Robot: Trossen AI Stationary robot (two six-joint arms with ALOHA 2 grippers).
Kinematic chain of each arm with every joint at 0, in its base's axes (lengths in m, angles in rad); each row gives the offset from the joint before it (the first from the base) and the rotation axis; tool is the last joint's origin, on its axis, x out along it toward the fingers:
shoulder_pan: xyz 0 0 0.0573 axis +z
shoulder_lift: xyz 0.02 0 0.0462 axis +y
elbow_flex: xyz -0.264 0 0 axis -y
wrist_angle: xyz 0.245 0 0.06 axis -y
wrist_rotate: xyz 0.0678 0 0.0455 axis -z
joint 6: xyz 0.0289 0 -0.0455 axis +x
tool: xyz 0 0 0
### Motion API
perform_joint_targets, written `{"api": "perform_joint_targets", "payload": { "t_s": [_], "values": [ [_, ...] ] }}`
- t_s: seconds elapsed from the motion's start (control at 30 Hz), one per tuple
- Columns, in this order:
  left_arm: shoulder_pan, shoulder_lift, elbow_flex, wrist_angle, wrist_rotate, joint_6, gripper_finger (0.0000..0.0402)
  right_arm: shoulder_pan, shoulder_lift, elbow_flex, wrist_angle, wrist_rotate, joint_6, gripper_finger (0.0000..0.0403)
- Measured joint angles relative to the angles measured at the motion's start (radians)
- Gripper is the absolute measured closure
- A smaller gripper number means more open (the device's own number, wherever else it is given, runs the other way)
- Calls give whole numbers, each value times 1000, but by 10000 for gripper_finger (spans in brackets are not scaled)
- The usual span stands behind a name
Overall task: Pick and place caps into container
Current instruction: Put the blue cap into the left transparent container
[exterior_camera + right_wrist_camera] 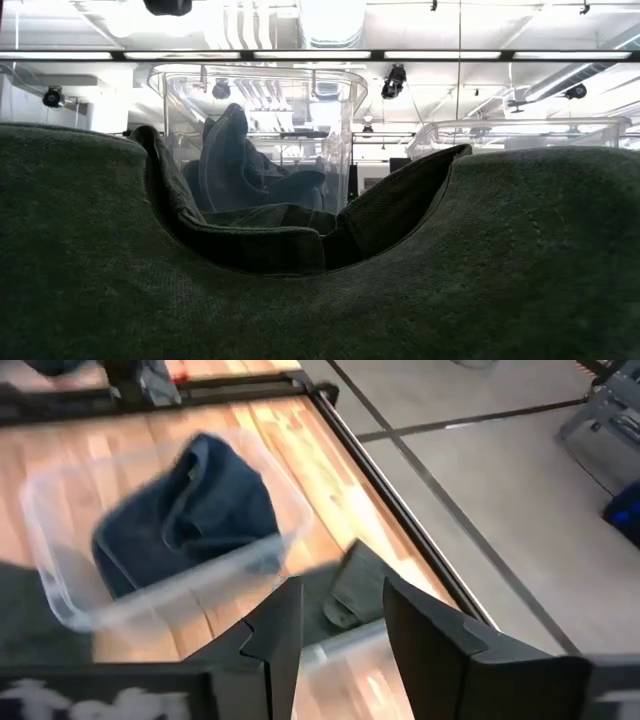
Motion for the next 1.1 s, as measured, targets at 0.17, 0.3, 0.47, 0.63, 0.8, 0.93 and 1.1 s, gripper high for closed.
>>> {"api": "perform_joint_targets", "payload": {
  "t_s": [0.17,0.3,0.47,0.63,0.8,0.93,1.1],
  "values": [
    [-3,20,-14,325,217,185,397,0,-78,-85,-23,-1,7,274],
    [-5,41,-14,530,278,302,397,0,-145,-169,2,-3,35,275],
    [-3,55,-9,307,27,98,397,0,-217,-271,57,-4,74,269],
    [-3,75,32,-147,-183,-311,397,0,-260,-340,113,-8,73,266],
    [12,138,127,-410,-246,-529,397,0,-276,-368,122,-27,72,273],
    [49,221,281,-682,-188,-633,397,0,-276,-373,121,-30,64,279],
    [91,336,520,-1124,-81,-741,397,0,-277,-373,121,-30,41,278]
  ]
}}
